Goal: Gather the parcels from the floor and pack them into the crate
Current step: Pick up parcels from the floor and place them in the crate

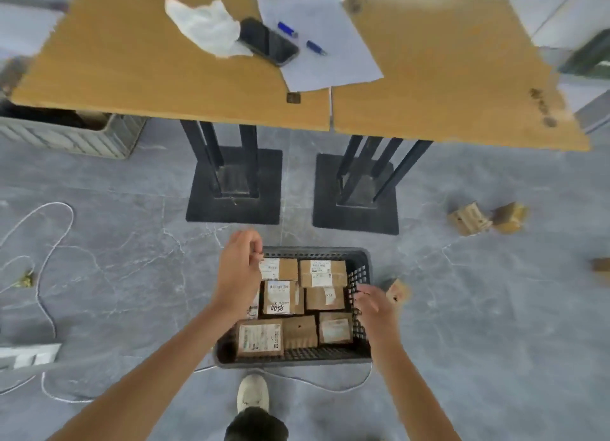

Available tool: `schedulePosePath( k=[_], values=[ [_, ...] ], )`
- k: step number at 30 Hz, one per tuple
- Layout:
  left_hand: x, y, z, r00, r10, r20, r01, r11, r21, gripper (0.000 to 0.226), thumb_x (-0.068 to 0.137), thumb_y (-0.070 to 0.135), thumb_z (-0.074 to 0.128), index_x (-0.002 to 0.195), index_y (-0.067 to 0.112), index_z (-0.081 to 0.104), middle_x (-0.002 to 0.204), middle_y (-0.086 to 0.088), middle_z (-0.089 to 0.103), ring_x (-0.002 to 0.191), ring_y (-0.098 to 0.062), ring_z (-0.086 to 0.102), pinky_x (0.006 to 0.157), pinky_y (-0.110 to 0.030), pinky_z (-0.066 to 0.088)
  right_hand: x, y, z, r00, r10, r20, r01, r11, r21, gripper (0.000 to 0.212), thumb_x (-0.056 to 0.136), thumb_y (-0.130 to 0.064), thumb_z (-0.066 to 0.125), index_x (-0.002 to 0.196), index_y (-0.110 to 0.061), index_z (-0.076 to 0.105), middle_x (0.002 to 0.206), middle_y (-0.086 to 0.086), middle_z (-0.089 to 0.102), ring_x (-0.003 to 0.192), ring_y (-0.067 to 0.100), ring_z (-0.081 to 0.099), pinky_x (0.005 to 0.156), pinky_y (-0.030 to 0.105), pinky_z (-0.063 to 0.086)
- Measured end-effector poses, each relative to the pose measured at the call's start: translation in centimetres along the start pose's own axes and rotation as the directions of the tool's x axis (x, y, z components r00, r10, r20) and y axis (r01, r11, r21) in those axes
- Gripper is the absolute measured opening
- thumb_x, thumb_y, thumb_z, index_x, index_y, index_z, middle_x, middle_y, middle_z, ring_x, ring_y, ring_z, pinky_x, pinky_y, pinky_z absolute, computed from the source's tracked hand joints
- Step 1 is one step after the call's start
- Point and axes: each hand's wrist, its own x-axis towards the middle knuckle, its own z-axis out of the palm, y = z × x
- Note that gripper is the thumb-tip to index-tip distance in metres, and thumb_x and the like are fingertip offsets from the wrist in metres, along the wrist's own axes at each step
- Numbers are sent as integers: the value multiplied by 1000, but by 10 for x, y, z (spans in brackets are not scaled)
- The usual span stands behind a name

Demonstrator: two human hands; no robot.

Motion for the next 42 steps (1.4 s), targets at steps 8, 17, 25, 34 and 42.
schedulePosePath(
  k=[8,17,25,34,42],
  values=[
    [-47,183,-5,979,173,106,-174,985,0,23,87,3,59,87,25,55,91,9,52,80,-3,53,72,-17,45,-90,-42,-218,970,-174,-172,209,955,212,21,96,-7,46,112,-14,57,107,12,61,99,27,57,90,41,44],
    [-156,443,72,814,449,369,-470,882,-38,35,97,28,50,131,22,46,132,6,47,125,-11,43,98,-25,33,-235,-13,-480,799,-284,-530,417,896,150,17,96,-14,50,107,-22,61,101,2,68,100,19,62,90,39,46],
    [-221,580,121,678,614,405,-623,772,-127,29,96,15,50,125,14,50,127,-1,52,121,-13,46,97,-21,32,-314,41,-634,630,-219,-745,508,842,181,19,95,-4,48,101,-16,61,98,12,69,94,25,59,83,38,41],
    [-258,660,219,572,689,446,-668,706,-235,27,94,9,51,121,10,53,124,-5,55,120,-17,49,98,-24,35,-304,52,-707,556,-146,-818,523,827,207,19,95,-5,47,105,-11,61,98,10,69,95,24,60,88,43,45],
    [-237,744,354,419,761,496,-760,593,-267,31,93,8,52,124,10,53,125,-7,54,121,-20,47,103,-27,34,-210,16,-804,561,-109,-820,470,858,207,21,94,-5,46,103,-15,62,95,4,70,95,22,62,83,36,46]
  ],
)
